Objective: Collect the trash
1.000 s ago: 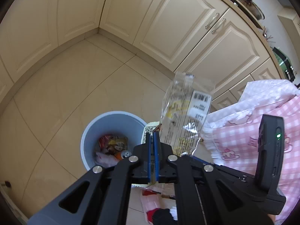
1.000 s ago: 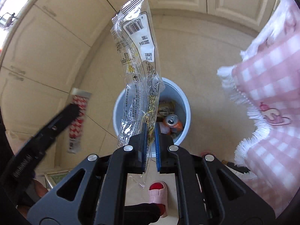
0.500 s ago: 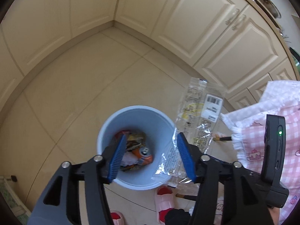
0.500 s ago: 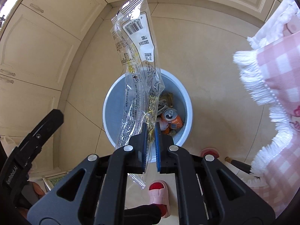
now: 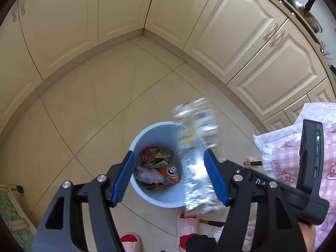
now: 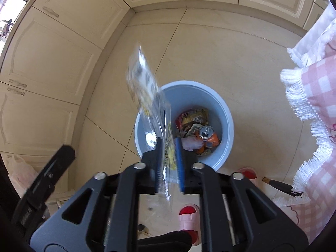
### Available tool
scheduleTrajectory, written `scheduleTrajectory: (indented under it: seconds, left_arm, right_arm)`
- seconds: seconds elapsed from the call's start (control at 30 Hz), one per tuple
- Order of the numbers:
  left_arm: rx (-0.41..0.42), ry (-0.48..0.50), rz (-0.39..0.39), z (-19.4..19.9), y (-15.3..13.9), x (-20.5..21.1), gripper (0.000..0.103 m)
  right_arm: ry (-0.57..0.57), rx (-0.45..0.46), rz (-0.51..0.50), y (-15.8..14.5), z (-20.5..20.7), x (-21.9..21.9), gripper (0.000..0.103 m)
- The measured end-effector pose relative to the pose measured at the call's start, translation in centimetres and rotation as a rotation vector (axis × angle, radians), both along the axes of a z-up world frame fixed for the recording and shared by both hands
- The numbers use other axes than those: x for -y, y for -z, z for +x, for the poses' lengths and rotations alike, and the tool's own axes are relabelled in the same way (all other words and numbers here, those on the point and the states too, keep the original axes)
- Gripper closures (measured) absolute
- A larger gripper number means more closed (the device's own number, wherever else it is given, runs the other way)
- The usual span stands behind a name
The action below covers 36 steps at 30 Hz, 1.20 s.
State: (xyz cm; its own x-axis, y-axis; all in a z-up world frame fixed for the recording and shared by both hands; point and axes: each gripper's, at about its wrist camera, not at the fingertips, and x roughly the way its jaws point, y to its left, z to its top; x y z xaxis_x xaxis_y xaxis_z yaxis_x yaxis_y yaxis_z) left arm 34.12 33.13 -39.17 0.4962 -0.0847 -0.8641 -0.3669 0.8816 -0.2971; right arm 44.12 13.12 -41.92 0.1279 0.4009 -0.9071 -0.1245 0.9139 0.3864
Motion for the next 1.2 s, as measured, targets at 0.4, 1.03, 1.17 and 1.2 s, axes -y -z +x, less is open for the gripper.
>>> scheduleTrajectory:
  seconds: [0.4,1.03,1.17,1.2]
  left_arm:
    - [0.096,-0.023,0.125,-4.3,-7.1,2.5,0.032]
    - [0.514,0.020,0.326,-19.0,-29.1,14.7,0.015]
    - [0.586,0.060,0.327,-22.0,-31.9,18.4,0.014]
    - [0.609,0.072,0.330,-23.0,-32.9,19.4,0.013]
  right_arm:
    - [-0.022,0.222,-0.031,-8.3,-3.5,0.7,0.050]
    - [0.059,0.855,-0.111,-33.1,-22.0,14.0,0.025]
    - [0.081,0.942,-0.123,-36.4,-26.3,17.8,0.020]
    - [0.093,0.959,-0.130,-37.0,-27.2,18.8,0.020]
